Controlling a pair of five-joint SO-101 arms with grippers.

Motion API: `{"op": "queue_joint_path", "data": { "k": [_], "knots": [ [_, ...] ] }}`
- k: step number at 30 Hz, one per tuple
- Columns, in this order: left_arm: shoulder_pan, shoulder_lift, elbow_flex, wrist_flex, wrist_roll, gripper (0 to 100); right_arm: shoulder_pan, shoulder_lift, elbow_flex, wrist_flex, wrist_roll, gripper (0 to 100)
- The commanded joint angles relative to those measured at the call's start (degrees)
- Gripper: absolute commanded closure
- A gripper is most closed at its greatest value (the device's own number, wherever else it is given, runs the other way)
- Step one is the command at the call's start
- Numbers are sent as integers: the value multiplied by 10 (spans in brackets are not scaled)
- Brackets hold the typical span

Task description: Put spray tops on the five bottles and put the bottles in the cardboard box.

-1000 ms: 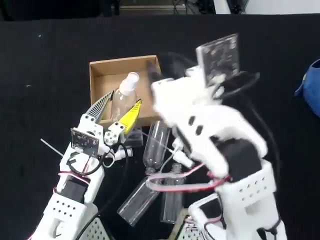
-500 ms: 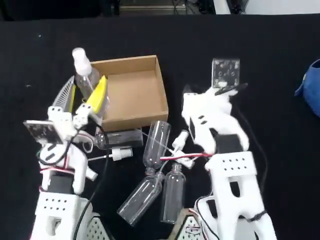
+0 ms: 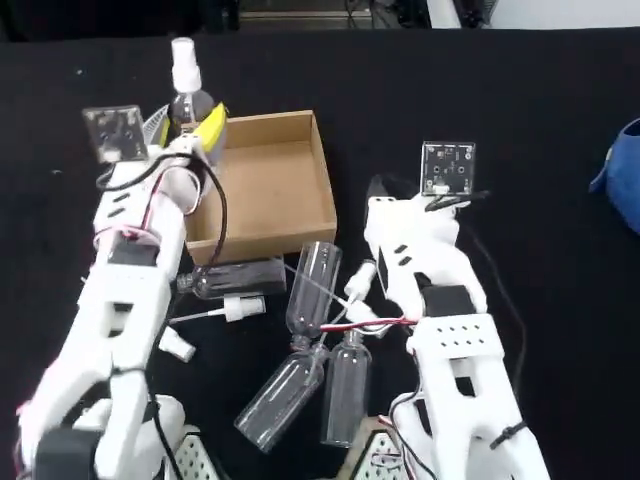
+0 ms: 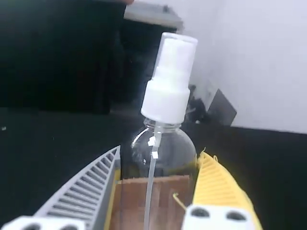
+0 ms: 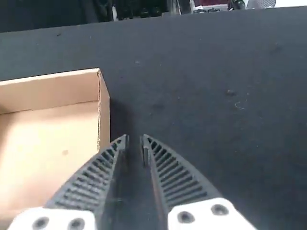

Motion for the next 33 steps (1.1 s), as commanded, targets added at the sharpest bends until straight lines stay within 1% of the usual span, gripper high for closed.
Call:
{"op": "queue_joint_path", "data": {
  "k": [1,3,8,10,16,21,23,26,30,33],
  "knots": [
    [-4,74,-63,-47,4,970,13,-17,-2,-18,6,977],
    [-3,107,-54,-120,4,970,13,-17,0,-18,6,977],
    [5,201,-2,-355,4,970,13,-17,0,-18,6,977],
    [0,244,0,-406,4,970,11,-17,0,-18,6,977],
    [-2,356,-53,-449,4,970,11,-17,0,-18,6,977],
    [-1,420,-79,-552,0,970,11,-17,0,-16,6,977],
    [-1,439,-76,-575,-28,970,11,-17,0,-16,6,977],
    [-1,469,-77,-590,-67,970,11,-17,0,-17,6,977],
    [-1,499,-81,-613,-71,970,11,-17,-1,-16,6,977],
    [-1,522,-96,-614,-70,970,13,-17,-1,-16,6,977]
  ]
}}
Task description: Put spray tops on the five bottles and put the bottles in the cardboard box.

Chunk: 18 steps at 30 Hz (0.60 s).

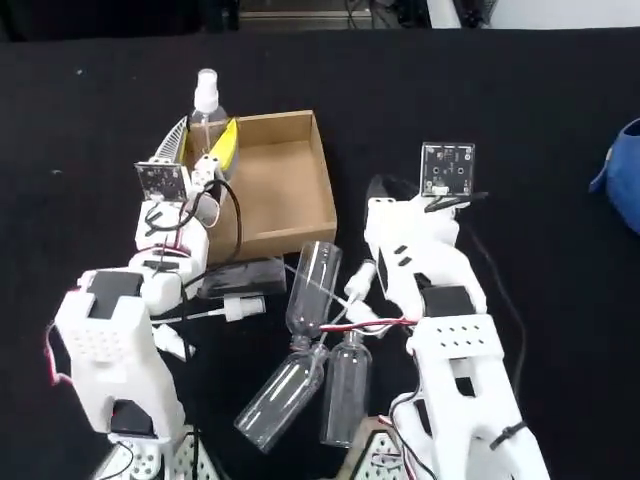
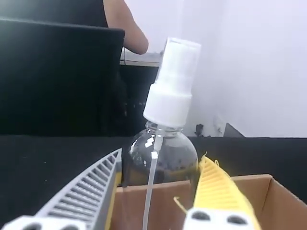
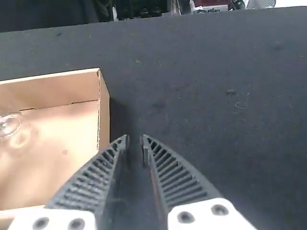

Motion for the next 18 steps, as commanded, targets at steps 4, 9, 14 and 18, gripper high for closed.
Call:
{"op": "queue_joint_path", "data": {
  "k": [4,9,14,18],
  "knots": [
    [-2,38,-68,-18,-4,970,13,-17,-5,-14,4,977],
    [-2,58,-81,-18,-4,970,13,-17,-5,-13,4,977],
    [-2,66,-82,-15,-4,970,13,-17,-5,-13,4,977],
    [-2,66,-78,-15,-4,968,13,-17,-5,-14,4,977]
  ]
}}
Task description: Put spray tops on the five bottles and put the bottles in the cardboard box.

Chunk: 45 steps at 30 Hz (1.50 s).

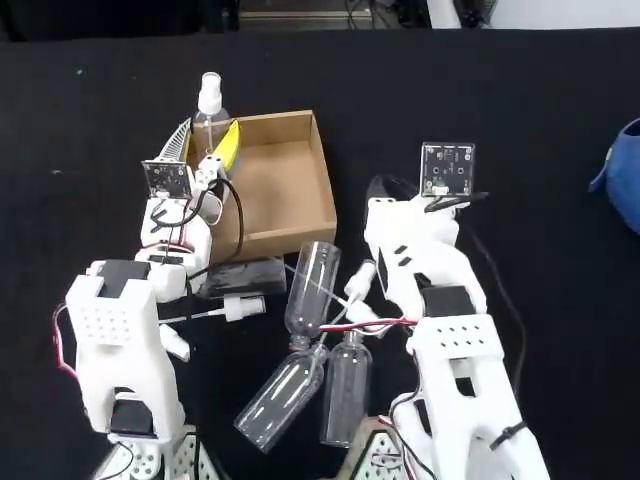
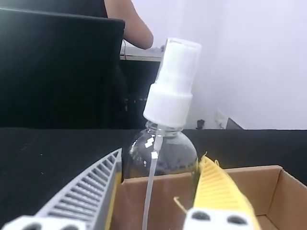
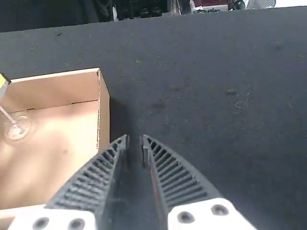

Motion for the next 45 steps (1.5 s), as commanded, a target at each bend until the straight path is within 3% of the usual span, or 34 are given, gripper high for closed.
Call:
{"op": "queue_joint_path", "data": {
  "k": [1,28,35,45],
  "knots": [
    [-3,-5,-21,-12,-2,967,13,-17,-5,-14,4,977],
    [-22,-6,-26,-15,-7,966,14,-17,-4,-15,4,977],
    [-23,-5,-25,-12,-7,817,14,-17,-4,-15,4,977],
    [-25,-10,-25,-12,-7,808,14,-17,-4,-15,4,977]
  ]
}}
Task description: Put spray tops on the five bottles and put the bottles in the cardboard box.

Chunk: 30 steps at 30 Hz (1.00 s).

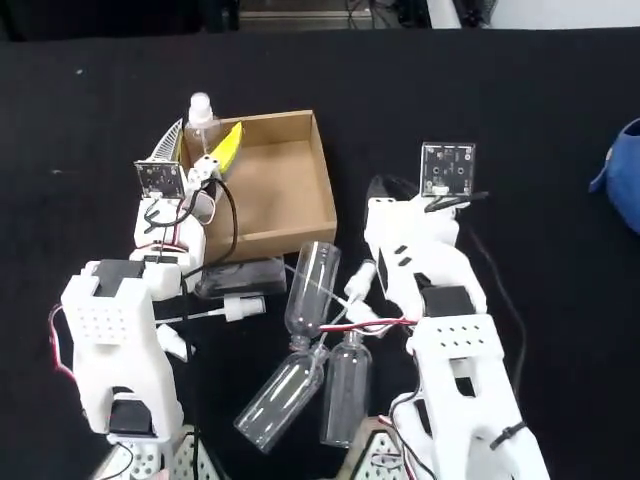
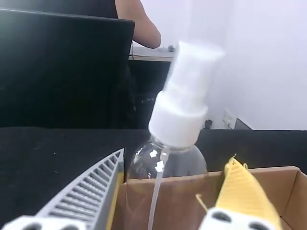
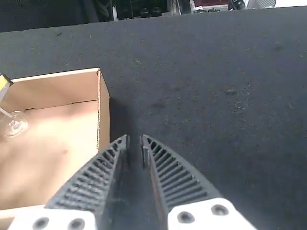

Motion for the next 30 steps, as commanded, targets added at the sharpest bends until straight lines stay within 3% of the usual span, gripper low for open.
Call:
{"op": "queue_joint_path", "data": {
  "k": [1,30],
  "knots": [
    [-7,-10,-25,-9,-3,808,14,-17,-4,-15,4,977],
    [-11,-12,-35,-12,-43,807,14,-17,-4,-15,4,977]
  ]
}}
